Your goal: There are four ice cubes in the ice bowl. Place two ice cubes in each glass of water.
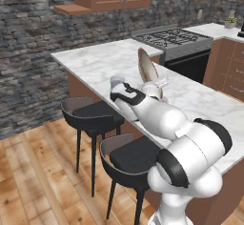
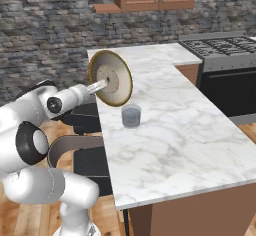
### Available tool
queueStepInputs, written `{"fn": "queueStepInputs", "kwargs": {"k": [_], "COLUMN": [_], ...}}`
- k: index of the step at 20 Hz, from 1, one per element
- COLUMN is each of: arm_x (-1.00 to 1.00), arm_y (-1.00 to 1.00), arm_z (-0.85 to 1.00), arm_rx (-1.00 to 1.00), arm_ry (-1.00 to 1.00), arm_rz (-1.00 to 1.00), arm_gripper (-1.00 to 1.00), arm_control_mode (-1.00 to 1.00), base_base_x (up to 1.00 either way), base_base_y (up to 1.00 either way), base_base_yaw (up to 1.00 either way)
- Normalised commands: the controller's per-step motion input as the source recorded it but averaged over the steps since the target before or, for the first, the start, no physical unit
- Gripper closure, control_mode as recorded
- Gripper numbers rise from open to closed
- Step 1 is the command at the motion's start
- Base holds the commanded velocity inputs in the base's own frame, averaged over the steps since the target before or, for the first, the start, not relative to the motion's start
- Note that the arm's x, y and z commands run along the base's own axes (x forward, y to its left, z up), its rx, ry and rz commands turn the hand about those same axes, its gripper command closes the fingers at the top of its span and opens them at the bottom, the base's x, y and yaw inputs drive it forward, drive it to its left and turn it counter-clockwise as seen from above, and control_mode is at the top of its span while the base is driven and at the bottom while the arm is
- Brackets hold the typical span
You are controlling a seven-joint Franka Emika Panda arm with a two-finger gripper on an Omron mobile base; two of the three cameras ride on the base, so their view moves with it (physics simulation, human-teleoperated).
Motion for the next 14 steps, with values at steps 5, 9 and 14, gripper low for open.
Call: {"fn": "queueStepInputs", "kwargs": {"k": [5,9,14], "arm_x": [-0.32,-0.37,-0.45], "arm_y": [0.08,0.09,0.09], "arm_z": [0.18,0.08,0.06], "arm_rx": [-0.45,-0.43,-0.35], "arm_ry": [0.11,0.18,0.25], "arm_rz": [0.0,0.0,0.0], "arm_gripper": [1.0,1.0,1.0], "arm_control_mode": [-1.0,-1.0,-1.0], "base_base_x": [0.0,0.0,0.0], "base_base_y": [0.0,0.0,0.0], "base_base_yaw": [0.0,0.0,0.0]}}
